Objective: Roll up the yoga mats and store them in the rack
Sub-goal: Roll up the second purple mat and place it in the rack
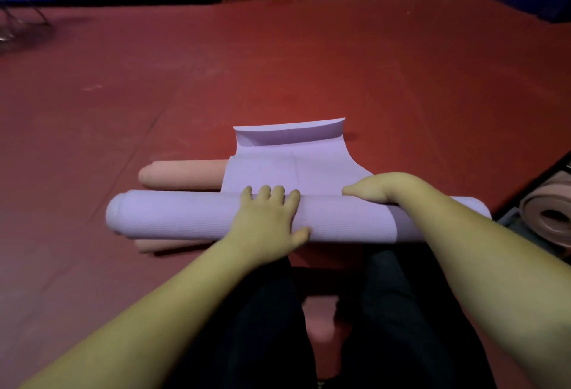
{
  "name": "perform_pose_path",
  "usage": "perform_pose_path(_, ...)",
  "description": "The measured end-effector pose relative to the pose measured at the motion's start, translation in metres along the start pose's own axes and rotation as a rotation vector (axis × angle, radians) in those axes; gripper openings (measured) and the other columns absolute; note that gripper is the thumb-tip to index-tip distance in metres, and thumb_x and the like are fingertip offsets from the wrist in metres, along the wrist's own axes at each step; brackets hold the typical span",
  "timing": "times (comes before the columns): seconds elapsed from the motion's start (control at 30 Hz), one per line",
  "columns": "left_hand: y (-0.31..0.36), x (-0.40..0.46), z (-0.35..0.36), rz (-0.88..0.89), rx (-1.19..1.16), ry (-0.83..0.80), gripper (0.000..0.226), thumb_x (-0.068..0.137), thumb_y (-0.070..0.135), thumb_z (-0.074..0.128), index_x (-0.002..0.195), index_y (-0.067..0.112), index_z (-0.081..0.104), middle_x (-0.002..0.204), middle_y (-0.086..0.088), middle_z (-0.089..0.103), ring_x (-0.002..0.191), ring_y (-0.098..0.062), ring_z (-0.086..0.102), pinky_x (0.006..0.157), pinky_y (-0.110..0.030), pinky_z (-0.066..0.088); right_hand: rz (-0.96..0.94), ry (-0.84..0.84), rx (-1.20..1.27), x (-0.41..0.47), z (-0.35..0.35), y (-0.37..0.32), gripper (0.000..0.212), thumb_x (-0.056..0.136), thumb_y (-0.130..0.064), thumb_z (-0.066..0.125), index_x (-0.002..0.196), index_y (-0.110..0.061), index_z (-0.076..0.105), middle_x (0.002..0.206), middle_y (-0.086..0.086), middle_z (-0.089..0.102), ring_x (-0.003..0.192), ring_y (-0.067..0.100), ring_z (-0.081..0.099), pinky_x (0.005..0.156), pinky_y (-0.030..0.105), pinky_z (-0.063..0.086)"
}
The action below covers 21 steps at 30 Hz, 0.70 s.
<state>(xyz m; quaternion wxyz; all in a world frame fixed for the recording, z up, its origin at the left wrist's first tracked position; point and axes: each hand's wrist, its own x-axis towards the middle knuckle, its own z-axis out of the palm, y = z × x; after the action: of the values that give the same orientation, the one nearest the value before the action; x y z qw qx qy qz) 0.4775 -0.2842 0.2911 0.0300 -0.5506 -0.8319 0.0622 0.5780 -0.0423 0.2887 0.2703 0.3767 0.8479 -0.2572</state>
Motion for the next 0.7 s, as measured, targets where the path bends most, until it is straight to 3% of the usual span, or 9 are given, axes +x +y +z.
perform_pose_path(0.07, 0.008, 0.000, 0.004, -0.020, 0.062, -0.039, 0.103, 0.069, 0.084, 0.043, 0.144, 0.014, 0.033, 0.130, -0.009, 0.049, 0.116, -0.033, 0.048, 0.106, -0.060, 0.027, -0.009, -0.019, 0.003, 0.003, -0.001, -0.001, 0.055, 0.094, -0.057, 0.041, 0.133, -0.021, 0.055, 0.149, 0.006, 0.045, 0.127, 0.023, 0.045, 0.105, 0.037, 0.032)
perform_pose_path(0.17, 0.005, 0.009, 0.005, -0.005, 0.122, -0.064, 0.105, 0.068, 0.071, 0.070, 0.144, 0.012, 0.027, 0.130, -0.010, 0.047, 0.116, -0.032, 0.047, 0.102, -0.054, 0.033, -0.019, -0.029, 0.019, 0.004, -0.001, -0.004, 0.045, 0.095, -0.053, 0.043, 0.123, -0.022, 0.059, 0.143, 0.007, 0.050, 0.118, 0.023, 0.048, 0.097, 0.034, 0.034)
perform_pose_path(0.3, -0.005, 0.024, 0.001, 0.039, 0.059, -0.073, 0.081, 0.070, 0.065, 0.070, 0.129, 0.018, 0.040, 0.122, -0.006, 0.052, 0.112, -0.030, 0.051, 0.091, -0.045, 0.041, -0.012, 0.150, -0.059, 0.005, 0.003, 0.000, 0.057, 0.099, -0.055, 0.033, 0.131, -0.016, 0.059, 0.146, 0.010, 0.049, 0.127, 0.029, 0.048, 0.102, 0.038, 0.036)
perform_pose_path(0.4, -0.012, 0.037, -0.002, 0.058, -0.029, -0.154, 0.076, 0.067, 0.069, 0.071, 0.120, 0.021, 0.046, 0.118, -0.005, 0.056, 0.110, -0.028, 0.053, 0.089, -0.043, 0.046, -0.061, 0.387, -0.075, 0.000, 0.009, 0.007, 0.060, 0.102, -0.054, 0.023, 0.115, -0.015, 0.066, 0.125, 0.013, 0.062, 0.113, 0.031, 0.055, 0.088, 0.038, 0.041)
perform_pose_path(0.5, -0.017, 0.050, -0.009, 0.062, -0.099, -0.253, 0.073, 0.064, 0.070, 0.073, 0.112, 0.020, 0.049, 0.114, -0.004, 0.061, 0.106, -0.027, 0.058, 0.082, -0.037, 0.047, -0.103, 0.485, -0.037, -0.007, 0.018, 0.015, 0.059, 0.101, -0.057, 0.024, 0.102, -0.017, 0.067, 0.112, 0.012, 0.066, 0.104, 0.032, 0.058, 0.079, 0.037, 0.042)
perform_pose_path(0.6, -0.022, 0.068, -0.019, 0.063, -0.161, -0.427, 0.076, 0.066, 0.068, 0.075, 0.118, 0.018, 0.051, 0.116, -0.005, 0.064, 0.102, -0.027, 0.059, 0.078, -0.034, 0.043, -0.144, 0.614, -0.116, -0.013, 0.039, 0.025, 0.059, 0.096, -0.064, 0.025, 0.096, -0.020, 0.064, 0.105, 0.009, 0.069, 0.098, 0.033, 0.061, 0.076, 0.037, 0.043)
perform_pose_path(0.7, -0.027, 0.086, -0.023, 0.052, -0.250, -0.554, 0.081, 0.065, 0.067, 0.077, 0.124, 0.018, 0.052, 0.120, -0.005, 0.063, 0.096, -0.024, 0.053, 0.080, -0.033, 0.040, -0.184, 0.751, -0.221, -0.019, 0.058, 0.029, 0.075, 0.084, -0.071, 0.014, 0.109, -0.025, 0.068, 0.111, 0.002, 0.070, 0.103, 0.030, 0.063, 0.086, 0.037, 0.045)
